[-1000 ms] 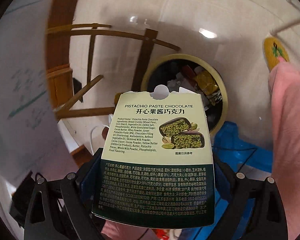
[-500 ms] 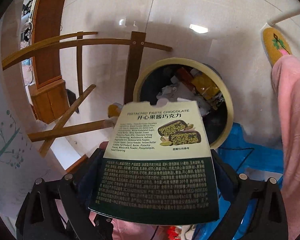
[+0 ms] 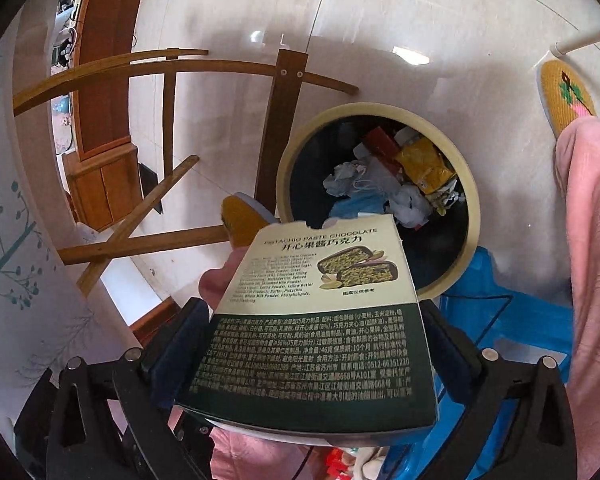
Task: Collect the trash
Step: 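Open both tools to drop the mask and chocolate box into the bin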
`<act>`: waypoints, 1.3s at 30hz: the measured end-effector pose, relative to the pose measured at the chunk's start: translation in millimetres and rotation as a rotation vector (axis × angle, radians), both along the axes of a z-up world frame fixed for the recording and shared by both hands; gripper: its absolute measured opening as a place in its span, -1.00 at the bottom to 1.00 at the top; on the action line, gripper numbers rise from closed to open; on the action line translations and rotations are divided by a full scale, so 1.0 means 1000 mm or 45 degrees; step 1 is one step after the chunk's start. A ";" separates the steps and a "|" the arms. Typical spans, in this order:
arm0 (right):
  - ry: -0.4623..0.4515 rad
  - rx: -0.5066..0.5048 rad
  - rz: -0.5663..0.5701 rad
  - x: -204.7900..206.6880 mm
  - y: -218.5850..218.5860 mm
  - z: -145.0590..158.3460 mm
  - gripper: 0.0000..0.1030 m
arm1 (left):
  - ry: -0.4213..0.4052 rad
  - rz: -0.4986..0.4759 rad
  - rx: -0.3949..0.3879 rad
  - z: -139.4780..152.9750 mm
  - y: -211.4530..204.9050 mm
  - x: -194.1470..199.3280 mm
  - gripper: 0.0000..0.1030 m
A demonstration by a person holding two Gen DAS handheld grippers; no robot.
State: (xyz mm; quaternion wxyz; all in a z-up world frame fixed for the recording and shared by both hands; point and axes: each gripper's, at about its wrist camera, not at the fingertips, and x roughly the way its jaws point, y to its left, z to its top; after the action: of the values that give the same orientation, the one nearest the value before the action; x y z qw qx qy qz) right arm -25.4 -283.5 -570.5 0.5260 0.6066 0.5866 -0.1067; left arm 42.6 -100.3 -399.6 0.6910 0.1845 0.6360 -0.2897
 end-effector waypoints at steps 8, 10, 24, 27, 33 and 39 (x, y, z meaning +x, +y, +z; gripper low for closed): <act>0.011 -0.019 0.015 0.003 0.001 0.001 0.99 | -0.009 0.008 -0.001 0.002 0.001 0.000 -0.17; 0.015 -0.031 0.021 0.003 0.001 0.001 0.99 | -0.007 0.008 -0.001 0.001 0.002 0.000 -0.17; -0.036 -0.325 0.151 0.022 0.006 0.031 0.99 | -0.014 -0.004 0.010 0.001 0.004 -0.005 -0.17; -0.050 -0.332 0.150 0.023 0.007 0.034 0.99 | -0.018 -0.007 0.007 0.003 0.003 -0.006 -0.17; -0.070 -0.372 0.174 0.020 0.008 0.046 0.99 | -0.032 0.002 -0.007 0.011 0.004 -0.009 -0.17; -0.125 -0.461 0.252 0.010 0.012 0.078 0.99 | -0.058 0.035 -0.058 0.038 0.016 -0.019 -0.17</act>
State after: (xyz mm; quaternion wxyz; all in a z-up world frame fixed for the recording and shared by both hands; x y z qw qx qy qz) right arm -15.8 -271.6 -492.9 0.6622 0.4463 0.5881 -0.1284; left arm 23.7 -83.9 -361.3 0.7133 0.1666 0.6159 -0.2901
